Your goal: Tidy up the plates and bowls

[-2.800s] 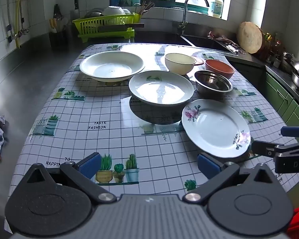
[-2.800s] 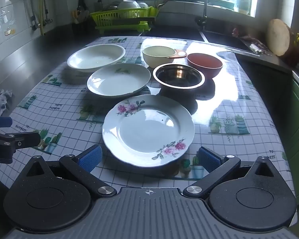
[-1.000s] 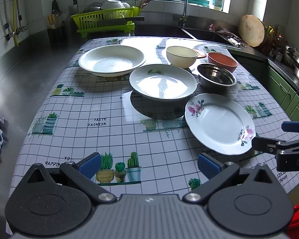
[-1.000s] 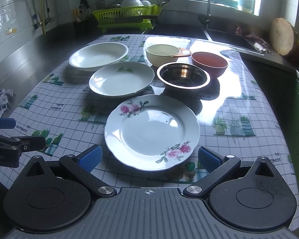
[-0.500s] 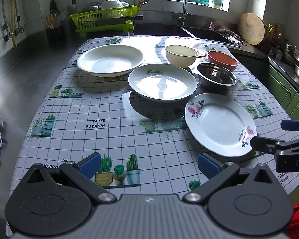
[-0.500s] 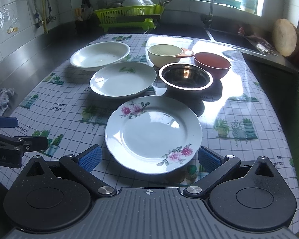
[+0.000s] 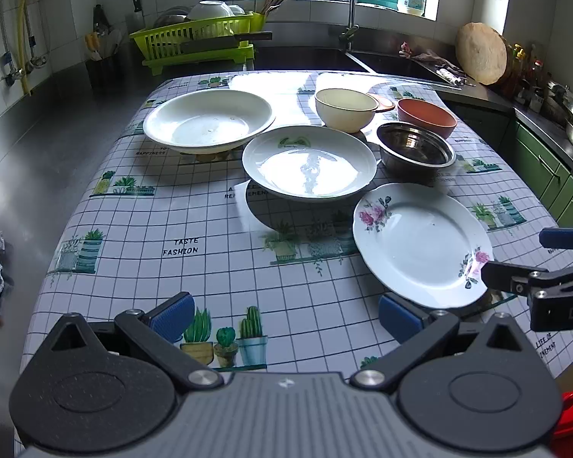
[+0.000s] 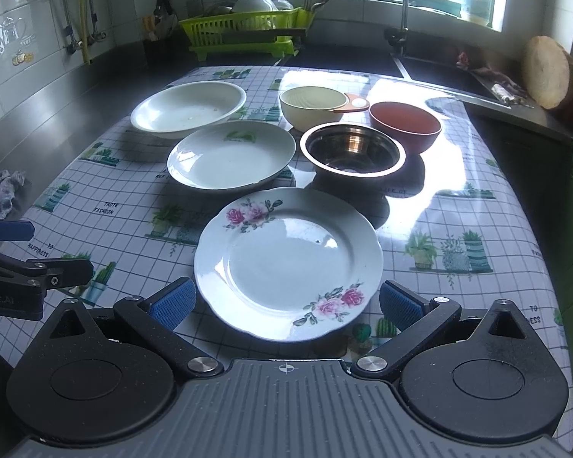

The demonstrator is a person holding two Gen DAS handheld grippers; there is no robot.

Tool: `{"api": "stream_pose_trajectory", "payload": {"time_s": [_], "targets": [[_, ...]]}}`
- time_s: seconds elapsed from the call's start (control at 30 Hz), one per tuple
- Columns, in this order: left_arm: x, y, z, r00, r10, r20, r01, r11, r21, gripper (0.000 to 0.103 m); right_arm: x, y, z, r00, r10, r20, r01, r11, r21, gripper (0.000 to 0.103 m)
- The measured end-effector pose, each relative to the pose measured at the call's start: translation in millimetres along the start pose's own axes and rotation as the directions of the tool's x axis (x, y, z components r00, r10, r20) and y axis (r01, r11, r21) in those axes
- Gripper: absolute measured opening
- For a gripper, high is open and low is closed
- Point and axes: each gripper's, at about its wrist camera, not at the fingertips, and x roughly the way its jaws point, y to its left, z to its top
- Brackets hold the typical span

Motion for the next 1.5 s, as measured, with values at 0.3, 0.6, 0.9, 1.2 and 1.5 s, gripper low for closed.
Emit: {"api": "stream_pose_trajectory", "payload": {"time_s": [0.3, 0.6, 0.9, 1.2, 1.5], "targets": [[2, 1, 2, 1.0, 0.0, -0.003, 0.0, 1.0, 0.006, 0.103, 4, -2, 6, 1.0, -0.002, 0.002, 0.002, 1.0, 0.001, 0.103], [4, 3, 5, 1.0, 0.001, -0.004, -0.001, 1.0, 0.009, 0.103, 6, -1, 6, 1.0, 0.003, 0.001, -0.003, 1.0, 0.002, 0.103], [5, 5, 5, 1.0, 0.003, -0.006, -0.003, 1.0, 0.011, 0.103, 9, 2, 7, 1.0, 0.006, -0.002, -0.006, 1.0, 0.0, 0.103], [9, 12, 12, 1.0, 0.011, -0.005, -0.011, 1.0, 0.023, 0.103, 17, 4, 15, 1.0, 0.007, -0.002, -0.007, 1.0, -0.016, 0.103], [18, 21, 25, 1.0, 0.014, -0.005, -0.014, 1.0, 0.019, 0.103, 27, 6, 30, 1.0, 0.005, 0.005, -0.005, 1.0, -0.027, 0.103]]}}
